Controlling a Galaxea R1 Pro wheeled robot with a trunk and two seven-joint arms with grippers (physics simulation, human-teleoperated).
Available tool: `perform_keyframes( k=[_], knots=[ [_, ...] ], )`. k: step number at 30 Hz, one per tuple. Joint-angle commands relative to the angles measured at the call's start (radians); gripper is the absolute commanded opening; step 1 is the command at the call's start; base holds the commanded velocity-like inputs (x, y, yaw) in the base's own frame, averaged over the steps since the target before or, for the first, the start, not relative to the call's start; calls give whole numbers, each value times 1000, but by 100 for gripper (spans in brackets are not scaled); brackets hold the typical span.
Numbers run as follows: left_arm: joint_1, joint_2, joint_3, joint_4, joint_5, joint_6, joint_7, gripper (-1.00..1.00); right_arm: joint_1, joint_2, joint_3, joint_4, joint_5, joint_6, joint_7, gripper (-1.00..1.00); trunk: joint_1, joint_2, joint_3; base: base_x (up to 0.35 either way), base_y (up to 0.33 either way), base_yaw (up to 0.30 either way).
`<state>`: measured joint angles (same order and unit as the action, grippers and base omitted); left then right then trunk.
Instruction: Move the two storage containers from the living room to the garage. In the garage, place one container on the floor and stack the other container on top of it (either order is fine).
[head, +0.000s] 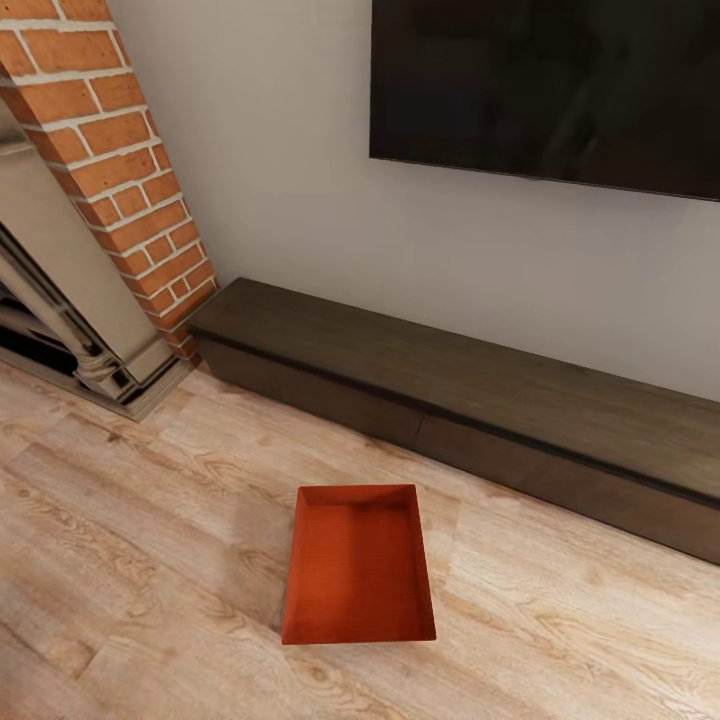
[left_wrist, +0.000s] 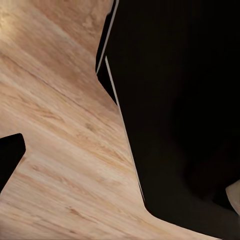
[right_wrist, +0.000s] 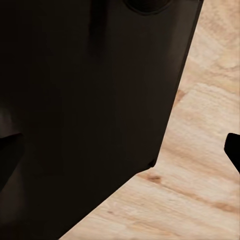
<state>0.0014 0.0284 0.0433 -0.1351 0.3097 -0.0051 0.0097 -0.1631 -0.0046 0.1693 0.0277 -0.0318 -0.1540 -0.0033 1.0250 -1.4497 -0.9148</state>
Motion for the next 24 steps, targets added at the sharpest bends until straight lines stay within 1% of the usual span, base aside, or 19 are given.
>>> perform_keyframes(
  k=[1,2,3,4,6,9,10,11,12,13,14,16,18,19,20,21,22,23,24],
  knots=[
    [0,0,4,0,1,0,1,100,-1,0,7,3,-4,-6,-1,100,0,0,0,0,0,0],
    [0,-1,3,2,1,0,1,100,-1,0,7,3,-4,-6,-2,100,0,0,0,0,0,0],
    [0,11,-2,-54,-5,3,6,100,-1,2,4,-32,-5,10,-19,100,0,0,0,0,0,0],
    [0,14,-2,-71,-5,6,10,100,1,2,3,-46,-7,13,-26,100,0,0,0,0,0,0],
    [0,27,-1,-129,-5,11,35,100,4,2,0,-101,-10,26,-66,100,0,0,0,0,0,0],
    [-2,60,0,-265,-3,18,125,100,8,-5,-4,-250,-14,51,-222,100,0,0,0,0,0,0],
    [-3,64,0,-284,-2,20,140,100,8,-9,-5,-275,-14,52,-250,100,0,0,0,0,0,0],
    [-5,73,0,-313,-2,25,168,100,5,-18,-5,-318,-14,55,-299,100,0,0,0,0,0,0],
    [-9,77,0,-323,-2,29,179,100,3,-22,-5,-335,-14,56,-318,100,0,0,0,0,0,0],
    [-30,90,0,-337,-1,44,195,100,-14,-34,-6,-359,-15,58,-347,100,0,0,0,0,0,0],
    [-61,104,1,-346,1,65,205,100,-45,-47,-6,-374,-17,57,-366,100,0,0,0,0,0,0],
    [-141,126,0,-354,2,119,214,100,-150,-79,-22,-374,-22,58,-385,100,0,0,0,0,0,0],
    [-179,133,0,-355,3,141,217,100,-208,-94,-38,-355,-26,58,-390,100,0,0,0,0,0,0],
    [-217,138,0,-356,3,158,218,100,-267,-105,-54,-327,-29,57,-393,100,0,0,0,0,0,0],
    [-276,142,0,-352,3,173,218,100,-359,-114,-71,-276,-31,53,-395,100,0,0,0,0,0,0],
    [-316,144,0,-343,3,180,218,100,-416,-117,-78,-245,-32,48,-396,100,0,0,0,0,0,0],
    [-337,144,0,-337,3,182,217,100,-440,-118,-80,-234,-32,44,-396,100,0,0,0,0,0,0],
    [-399,145,0,-314,3,186,214,100,-502,-115,-85,-210,-32,27,-397,100,0,0,0,0,0,0],
    [-443,144,1,-294,2,188,211,100,-531,-113,-87,-201,-32,15,-398,100,0,0,0,0,0,0]
  ],
)
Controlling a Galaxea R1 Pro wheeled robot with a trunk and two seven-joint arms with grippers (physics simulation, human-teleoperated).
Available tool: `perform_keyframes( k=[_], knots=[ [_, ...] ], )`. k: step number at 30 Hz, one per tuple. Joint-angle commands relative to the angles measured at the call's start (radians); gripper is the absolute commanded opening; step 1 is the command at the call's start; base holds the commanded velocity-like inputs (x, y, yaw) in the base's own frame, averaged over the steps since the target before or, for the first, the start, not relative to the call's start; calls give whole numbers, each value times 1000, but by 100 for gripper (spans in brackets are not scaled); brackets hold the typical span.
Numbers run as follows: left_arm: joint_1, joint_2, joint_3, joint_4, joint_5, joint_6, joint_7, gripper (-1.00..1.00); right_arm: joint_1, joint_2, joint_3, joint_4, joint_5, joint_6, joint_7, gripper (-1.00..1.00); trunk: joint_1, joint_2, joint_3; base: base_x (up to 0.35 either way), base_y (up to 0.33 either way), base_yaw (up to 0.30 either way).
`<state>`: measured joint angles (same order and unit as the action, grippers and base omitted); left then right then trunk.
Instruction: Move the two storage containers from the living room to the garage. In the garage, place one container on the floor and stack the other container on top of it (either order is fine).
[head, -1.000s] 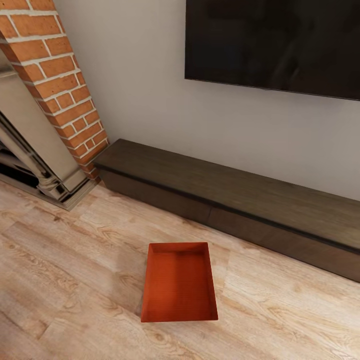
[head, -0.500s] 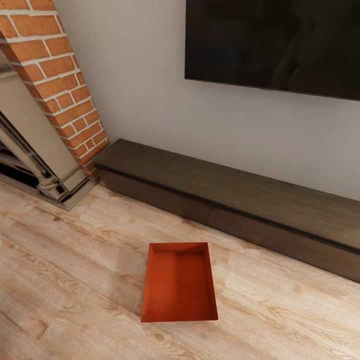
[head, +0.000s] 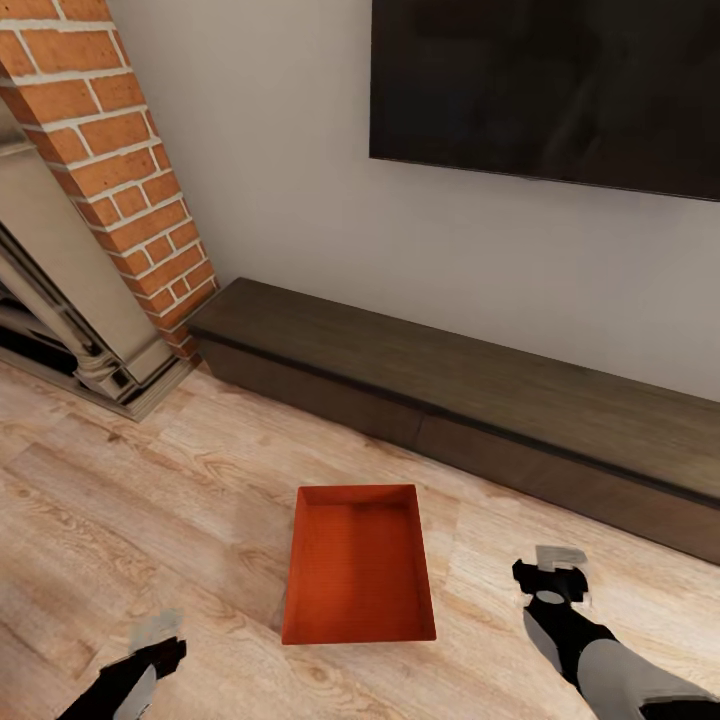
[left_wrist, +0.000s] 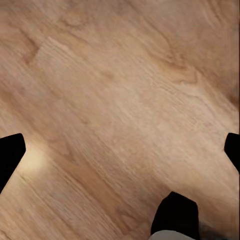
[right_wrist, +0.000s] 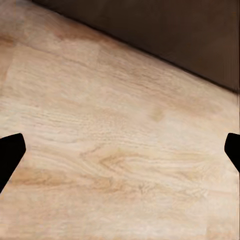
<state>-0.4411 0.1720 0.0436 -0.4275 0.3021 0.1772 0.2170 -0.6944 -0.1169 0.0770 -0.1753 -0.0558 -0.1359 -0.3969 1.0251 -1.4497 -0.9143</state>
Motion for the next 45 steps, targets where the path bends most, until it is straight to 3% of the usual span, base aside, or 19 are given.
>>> perform_keyframes(
  k=[1,2,3,4,6,7,9,11,12,15,18,22,27,32,36,45],
  knots=[
    [-68,-6,1,31,9,6,1,100,-36,3,3,9,-9,-17,-4,100,0,0,-1,0,0,0],
    [-90,-10,0,41,8,6,1,100,-47,5,2,11,-9,-20,-5,100,0,0,-1,0,0,0],
    [-149,-29,0,61,6,3,-1,100,-73,23,1,14,-10,-27,-2,100,0,0,-1,0,0,0],
    [-164,-39,-1,64,6,2,-1,100,-78,33,1,15,-10,-29,0,100,0,0,-1,0,0,0],
    [-204,-101,-4,72,-1,-1,-2,100,-91,84,1,16,-10,-38,29,100,0,0,-1,0,0,0],
    [-210,-121,-6,73,-5,-1,-2,100,-92,97,1,16,-10,-40,41,100,0,0,-1,0,0,0],
    [-223,-195,-15,77,-37,-4,-2,100,-96,157,5,19,-5,-44,97,100,0,0,-1,0,0,0],
    [-229,-240,-22,86,-95,-20,-2,100,-98,215,10,24,0,-46,144,100,0,0,-1,0,0,0],
    [-230,-247,-23,91,-108,-34,-3,100,-98,227,10,25,1,-47,152,100,0,0,-1,0,0,0],
    [-231,-256,-25,109,-124,-71,-3,100,-98,238,9,38,2,-48,162,100,0,0,-1,0,0,0],
    [-232,-282,-28,132,-158,-96,-3,100,-99,245,9,59,2,-47,166,100,0,0,-1,0,0,0],
    [-232,-285,-30,142,-181,-105,-4,100,-99,249,10,107,7,-46,170,100,0,0,-1,0,0,0],
    [-234,-282,-28,159,-187,-114,-3,100,-97,291,10,155,51,-54,212,100,0,0,-1,0,0,0],
    [-234,-293,-25,158,-190,-113,-3,100,-93,291,8,177,69,-114,238,100,0,0,-1,0,0,0],
    [-234,-312,-31,159,-195,-111,-2,100,-93,291,7,185,69,-124,233,100,0,0,-1,0,0,0],
    [-234,-315,-47,161,-196,-114,-2,100,-93,291,6,190,64,-126,208,100,0,0,-1,0,0,0]
  ],
)
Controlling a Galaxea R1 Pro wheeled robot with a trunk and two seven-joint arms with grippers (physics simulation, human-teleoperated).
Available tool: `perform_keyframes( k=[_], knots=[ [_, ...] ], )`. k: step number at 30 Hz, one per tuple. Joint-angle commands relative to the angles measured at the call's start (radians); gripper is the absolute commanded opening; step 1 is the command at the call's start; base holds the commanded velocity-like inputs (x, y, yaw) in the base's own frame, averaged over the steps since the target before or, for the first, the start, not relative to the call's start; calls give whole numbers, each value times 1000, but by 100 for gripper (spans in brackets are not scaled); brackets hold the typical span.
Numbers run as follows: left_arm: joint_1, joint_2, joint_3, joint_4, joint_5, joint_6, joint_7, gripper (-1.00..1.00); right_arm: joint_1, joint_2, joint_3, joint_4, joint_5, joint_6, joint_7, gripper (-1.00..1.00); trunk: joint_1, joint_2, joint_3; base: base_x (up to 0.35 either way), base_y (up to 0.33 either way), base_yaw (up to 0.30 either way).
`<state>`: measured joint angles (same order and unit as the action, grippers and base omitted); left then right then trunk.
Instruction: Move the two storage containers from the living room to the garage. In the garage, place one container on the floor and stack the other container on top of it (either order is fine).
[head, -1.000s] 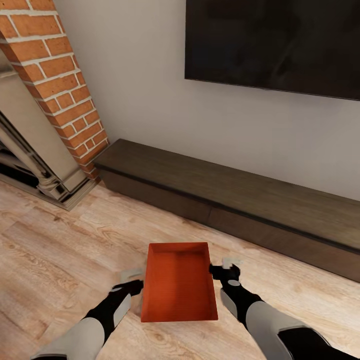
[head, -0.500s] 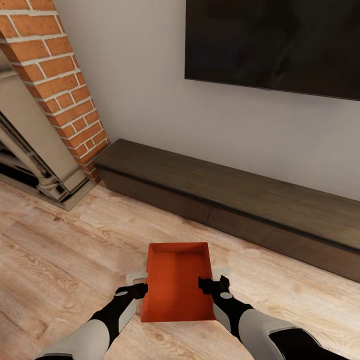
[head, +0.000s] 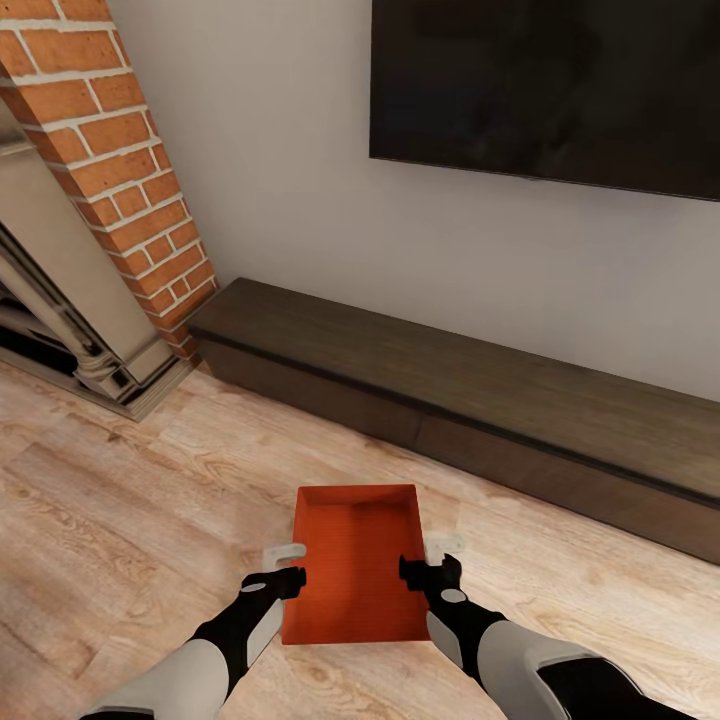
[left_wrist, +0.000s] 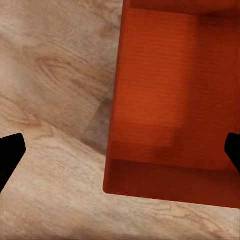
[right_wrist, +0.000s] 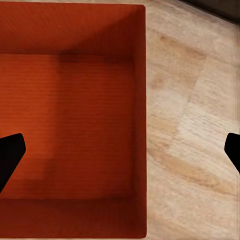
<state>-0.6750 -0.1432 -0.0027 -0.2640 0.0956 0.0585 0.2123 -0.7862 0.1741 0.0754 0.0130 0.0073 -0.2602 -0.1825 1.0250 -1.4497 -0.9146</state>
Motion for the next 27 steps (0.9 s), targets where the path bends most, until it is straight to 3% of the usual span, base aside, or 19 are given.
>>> perform_keyframes(
  k=[1,27],
  knots=[
    [0,0,-1,-1,11,4,3,100,-1,0,7,3,1,-3,-8,100,0,0,-1,0,0,0],
    [0,-4,4,15,23,5,5,100,-8,0,7,19,2,-5,-7,100,0,0,-1,0,0,0]
  ],
)
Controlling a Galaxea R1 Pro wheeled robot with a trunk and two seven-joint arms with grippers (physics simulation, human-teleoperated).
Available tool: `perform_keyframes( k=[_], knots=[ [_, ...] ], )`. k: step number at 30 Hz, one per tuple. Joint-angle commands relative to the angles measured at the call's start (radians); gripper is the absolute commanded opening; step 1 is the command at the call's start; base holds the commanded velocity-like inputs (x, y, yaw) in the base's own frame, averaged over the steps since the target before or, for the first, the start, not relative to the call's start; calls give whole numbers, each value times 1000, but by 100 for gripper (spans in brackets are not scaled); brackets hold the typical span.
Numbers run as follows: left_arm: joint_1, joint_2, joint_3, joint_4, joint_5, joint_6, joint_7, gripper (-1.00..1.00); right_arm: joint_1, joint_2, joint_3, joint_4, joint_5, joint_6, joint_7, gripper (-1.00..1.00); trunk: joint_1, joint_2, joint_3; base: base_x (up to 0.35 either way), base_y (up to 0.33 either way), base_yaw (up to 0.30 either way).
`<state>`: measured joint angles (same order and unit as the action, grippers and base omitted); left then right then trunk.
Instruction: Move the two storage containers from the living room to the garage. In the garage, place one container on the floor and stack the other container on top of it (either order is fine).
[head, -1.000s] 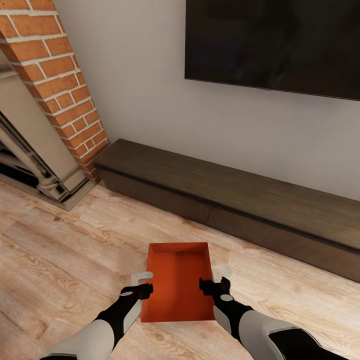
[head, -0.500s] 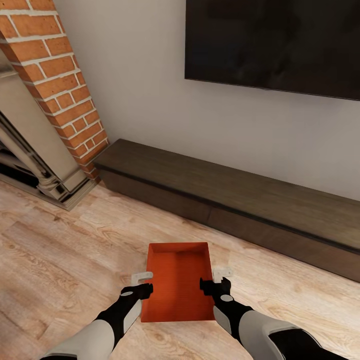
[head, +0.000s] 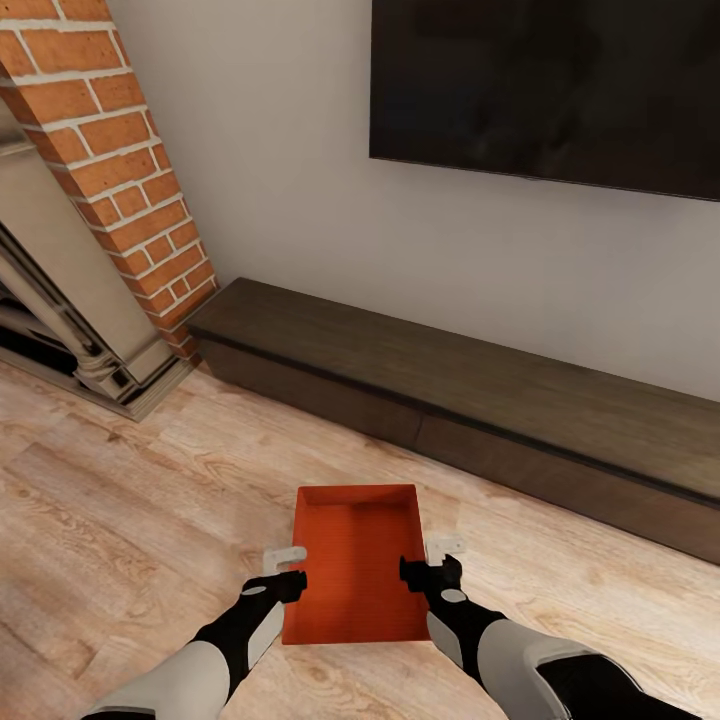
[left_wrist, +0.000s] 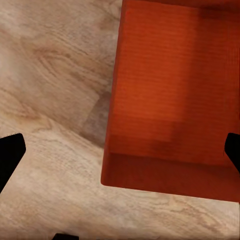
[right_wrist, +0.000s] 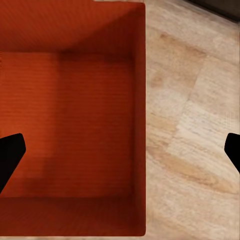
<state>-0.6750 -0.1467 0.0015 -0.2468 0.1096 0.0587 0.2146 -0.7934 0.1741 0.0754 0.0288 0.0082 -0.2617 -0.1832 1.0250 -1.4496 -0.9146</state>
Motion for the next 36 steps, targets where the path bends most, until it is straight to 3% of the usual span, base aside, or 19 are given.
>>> perform_keyframes(
  k=[1,16,25,36],
  knots=[
    [0,0,0,8,9,5,3,100,-3,0,7,3,6,-7,-5,100,0,0,-1,0,0,0],
    [0,4,0,91,9,-1,0,100,-7,-5,5,3,-6,-26,-4,100,0,0,-1,0,0,0],
    [0,7,0,190,11,-173,2,100,-7,-5,4,3,-5,-26,-5,100,0,0,-1,0,0,0],
    [0,6,1,178,10,-185,12,100,-7,-7,4,3,-4,-20,-5,100,0,0,-1,0,0,0]
  ],
)
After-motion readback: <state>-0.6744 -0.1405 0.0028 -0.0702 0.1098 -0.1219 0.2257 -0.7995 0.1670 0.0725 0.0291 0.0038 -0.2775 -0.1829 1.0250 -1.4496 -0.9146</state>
